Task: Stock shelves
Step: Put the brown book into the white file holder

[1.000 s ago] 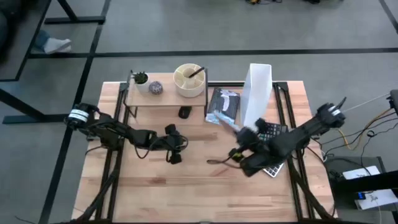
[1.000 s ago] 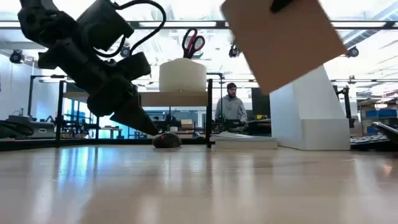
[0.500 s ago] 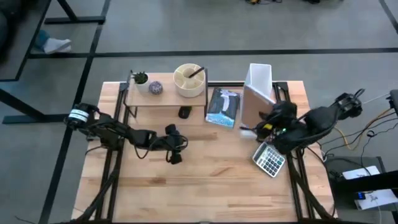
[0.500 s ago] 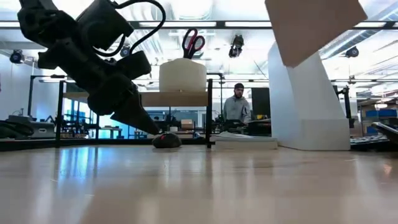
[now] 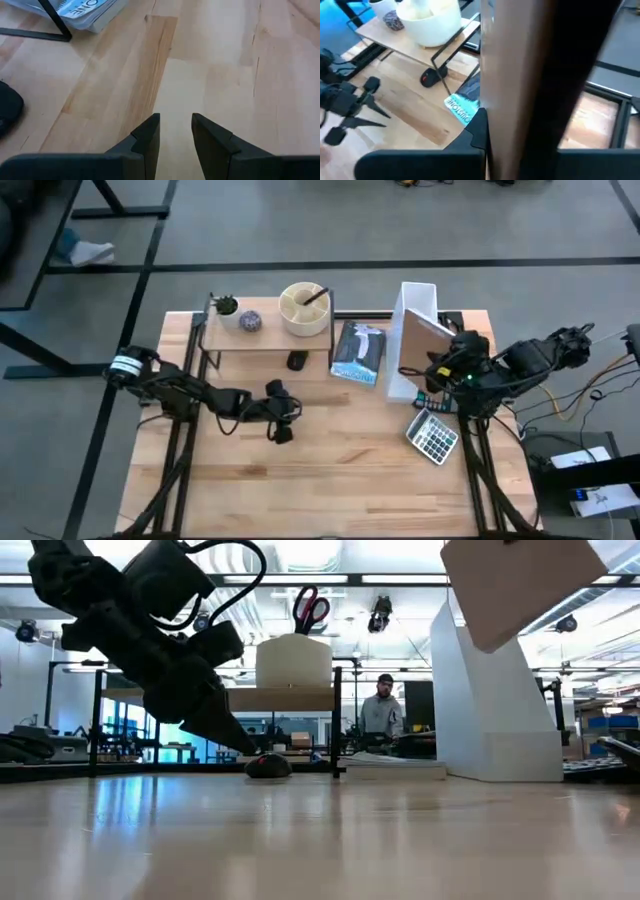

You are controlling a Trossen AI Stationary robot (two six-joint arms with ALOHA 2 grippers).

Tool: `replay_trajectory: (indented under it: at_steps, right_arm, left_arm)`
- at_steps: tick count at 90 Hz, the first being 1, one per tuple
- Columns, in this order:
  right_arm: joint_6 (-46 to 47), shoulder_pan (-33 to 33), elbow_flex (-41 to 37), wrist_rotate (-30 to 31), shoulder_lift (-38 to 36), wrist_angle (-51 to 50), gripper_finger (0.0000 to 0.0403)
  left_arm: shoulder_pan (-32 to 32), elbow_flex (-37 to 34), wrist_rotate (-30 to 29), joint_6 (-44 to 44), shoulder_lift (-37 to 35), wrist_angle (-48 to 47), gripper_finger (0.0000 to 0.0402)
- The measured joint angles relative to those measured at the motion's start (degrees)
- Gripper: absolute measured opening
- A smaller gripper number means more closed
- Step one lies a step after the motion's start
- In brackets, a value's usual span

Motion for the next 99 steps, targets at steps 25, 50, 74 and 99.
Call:
replay_trajectory:
  at_steps: [25,50,74,99]
  right_arm:
    - [-0.44,-7.91,-2.07,2.95,-0.09,-0.07,0.0]
    - [5.32,-11.6,-4.36,8.23,2.57,1.89,0.0]
    - [14.68,-11.6,-11.32,16.57,10.58,7.48,0.0002]
    - [22.23,-11.97,-13.22,17.36,19.83,7.42,0.0002]
  left_arm:
    - [-0.68,0.0,0.02,-0.46,0.0,0.19,0.0098]
    - [-0.86,0.0,0.04,-0.48,0.0,1.29,0.0098]
    - [-1.19,0.0,0.04,-0.9,0.0,1.59,0.0098]
    - [-1.35,0.0,0.04,-0.92,0.0,1.59,0.0098]
